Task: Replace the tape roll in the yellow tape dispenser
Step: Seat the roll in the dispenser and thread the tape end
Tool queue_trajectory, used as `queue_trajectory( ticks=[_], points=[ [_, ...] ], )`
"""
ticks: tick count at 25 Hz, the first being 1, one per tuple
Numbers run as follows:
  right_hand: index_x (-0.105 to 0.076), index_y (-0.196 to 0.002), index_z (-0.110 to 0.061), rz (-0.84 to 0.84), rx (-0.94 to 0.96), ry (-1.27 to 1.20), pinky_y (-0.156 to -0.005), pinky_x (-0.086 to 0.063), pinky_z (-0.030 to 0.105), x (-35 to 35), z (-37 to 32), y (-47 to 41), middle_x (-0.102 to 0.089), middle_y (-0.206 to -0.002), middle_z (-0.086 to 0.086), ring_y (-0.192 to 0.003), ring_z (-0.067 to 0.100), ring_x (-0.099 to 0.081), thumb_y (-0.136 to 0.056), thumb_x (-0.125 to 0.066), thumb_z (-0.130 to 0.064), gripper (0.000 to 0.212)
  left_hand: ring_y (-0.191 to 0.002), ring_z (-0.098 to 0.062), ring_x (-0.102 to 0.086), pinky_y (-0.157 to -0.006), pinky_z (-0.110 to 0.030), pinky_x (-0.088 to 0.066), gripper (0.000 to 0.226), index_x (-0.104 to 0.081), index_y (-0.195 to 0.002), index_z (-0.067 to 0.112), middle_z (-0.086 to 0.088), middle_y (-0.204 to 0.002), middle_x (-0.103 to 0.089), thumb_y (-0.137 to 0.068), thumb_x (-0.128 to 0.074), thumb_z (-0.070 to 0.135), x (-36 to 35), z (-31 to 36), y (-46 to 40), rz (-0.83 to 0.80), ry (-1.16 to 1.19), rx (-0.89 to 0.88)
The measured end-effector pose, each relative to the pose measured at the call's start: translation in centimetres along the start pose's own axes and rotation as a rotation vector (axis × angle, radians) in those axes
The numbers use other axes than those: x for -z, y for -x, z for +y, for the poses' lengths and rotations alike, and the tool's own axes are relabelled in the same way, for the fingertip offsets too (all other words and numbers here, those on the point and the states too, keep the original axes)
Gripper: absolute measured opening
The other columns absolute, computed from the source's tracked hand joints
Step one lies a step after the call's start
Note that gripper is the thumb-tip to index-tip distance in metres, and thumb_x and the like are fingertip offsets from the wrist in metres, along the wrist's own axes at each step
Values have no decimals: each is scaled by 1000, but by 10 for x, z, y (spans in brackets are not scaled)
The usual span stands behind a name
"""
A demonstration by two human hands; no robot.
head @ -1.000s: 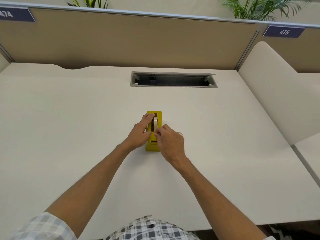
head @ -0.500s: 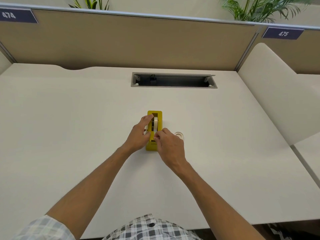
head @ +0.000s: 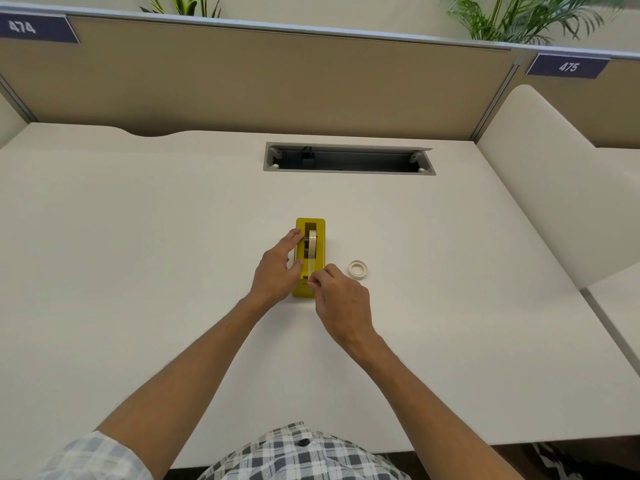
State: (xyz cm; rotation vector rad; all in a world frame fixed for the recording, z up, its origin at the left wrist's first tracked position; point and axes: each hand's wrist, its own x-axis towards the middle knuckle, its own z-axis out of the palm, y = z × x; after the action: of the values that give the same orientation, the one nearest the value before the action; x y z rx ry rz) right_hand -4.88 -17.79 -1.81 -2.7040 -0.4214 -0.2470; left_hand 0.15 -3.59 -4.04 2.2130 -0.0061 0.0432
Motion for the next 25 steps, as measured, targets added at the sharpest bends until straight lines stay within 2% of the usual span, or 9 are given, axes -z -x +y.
queue_trajectory(
  ticks=[6,14,17,20,23,25],
  points=[
    [-67,-97,-13,-11,16,3,-55,-52,32,-7,2,3,-63,-90,0,-66,20,-59,-98,-54,-22,15,-141,-22,-36,-107,-49,-43,55,-38,-146,24,4,-156,-32,-95,-55,14,-3,-3,-2,5,-25,10],
    [-67,-86,-11,49,24,18,-45,-47,34,-15,3,6,-62,-81,2,-60,22,-57,-93,-62,-13,9,-141,-21,-36,-104,-50,-45,52,-39,-145,25,6,-156,-32,-97,-52,16,-4,-10,3,15,-34,-3],
    [-69,-86,-12,81,33,13,-45,-49,33,-18,4,4,-64,-78,1,-60,20,-59,-91,-65,-13,6,-130,-18,-48,-99,-47,-50,38,-52,-135,20,3,-145,-48,-97,-53,22,-5,-14,15,122,4,-74],
    [-71,-88,-12,84,50,14,-45,-50,32,-25,8,6,-67,-78,1,-61,19,-60,-89,-67,-12,4,-111,-14,-58,-83,-43,-57,25,-64,-115,17,1,-123,-61,-93,-59,28,-11,-20,34,219,31,-116],
    [-70,-84,-10,95,69,2,-43,-48,26,-34,14,17,-66,-75,2,-56,19,-59,-86,-70,-11,2,-108,-16,-58,-81,-39,-58,31,-67,-114,15,-4,-120,-63,-89,-64,34,-20,-21,48,182,41,-76],
    [-69,-80,-11,97,79,13,-42,-40,20,-39,16,24,-65,-71,2,-51,17,-57,-84,-74,-12,6,-111,-16,-57,-83,-36,-57,36,-66,-117,14,-4,-123,-61,-87,-66,35,-20,-21,50,166,36,-53]
  ],
)
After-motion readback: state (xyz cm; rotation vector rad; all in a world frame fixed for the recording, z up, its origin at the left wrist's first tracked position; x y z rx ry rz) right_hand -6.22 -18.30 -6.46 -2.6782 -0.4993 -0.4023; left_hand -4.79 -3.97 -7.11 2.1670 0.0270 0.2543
